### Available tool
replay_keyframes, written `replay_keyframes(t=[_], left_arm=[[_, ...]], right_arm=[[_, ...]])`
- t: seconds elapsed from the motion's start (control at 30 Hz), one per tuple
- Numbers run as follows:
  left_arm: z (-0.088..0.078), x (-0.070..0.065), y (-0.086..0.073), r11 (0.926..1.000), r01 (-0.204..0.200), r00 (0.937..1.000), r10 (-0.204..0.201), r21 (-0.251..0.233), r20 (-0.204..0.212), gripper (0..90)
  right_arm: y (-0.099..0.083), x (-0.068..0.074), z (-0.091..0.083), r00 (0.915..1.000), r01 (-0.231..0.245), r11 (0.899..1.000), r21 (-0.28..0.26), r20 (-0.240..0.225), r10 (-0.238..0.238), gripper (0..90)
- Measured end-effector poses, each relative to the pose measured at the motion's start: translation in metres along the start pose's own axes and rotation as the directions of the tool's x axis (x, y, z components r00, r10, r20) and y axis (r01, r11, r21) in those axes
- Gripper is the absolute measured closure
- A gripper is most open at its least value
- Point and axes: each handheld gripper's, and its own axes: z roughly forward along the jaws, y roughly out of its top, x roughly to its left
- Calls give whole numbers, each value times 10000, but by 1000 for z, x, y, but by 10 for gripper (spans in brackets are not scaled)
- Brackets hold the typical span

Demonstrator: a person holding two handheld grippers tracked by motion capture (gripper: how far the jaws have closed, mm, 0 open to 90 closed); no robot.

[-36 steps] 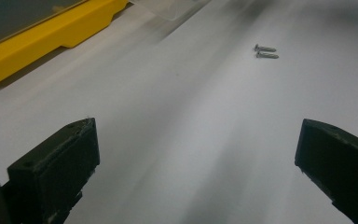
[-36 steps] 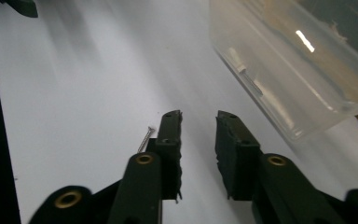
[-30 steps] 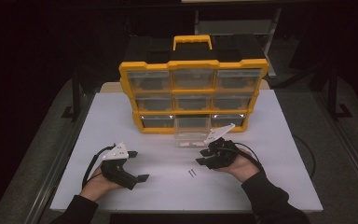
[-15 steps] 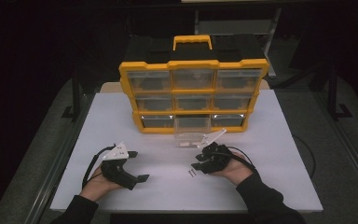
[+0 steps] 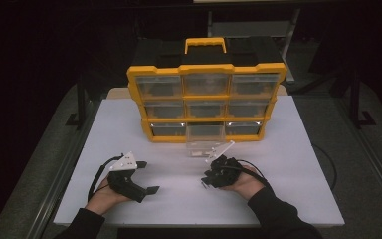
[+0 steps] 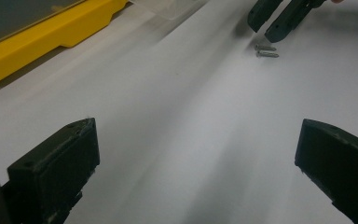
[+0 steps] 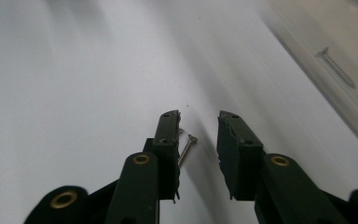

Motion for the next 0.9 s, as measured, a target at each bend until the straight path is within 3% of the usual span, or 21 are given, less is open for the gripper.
replay_keyframes(t=[0.37,0.9], left_arm=[[0,0,0,10000,19,10000,-19,-17,23,0],[-1,0,0,10000,21,10000,-21,-18,4,0]], right_arm=[[-1,3,9,9999,80,9995,303,-92,-77,751],[-1,3,10,9998,172,9994,285,101,-175,817]])
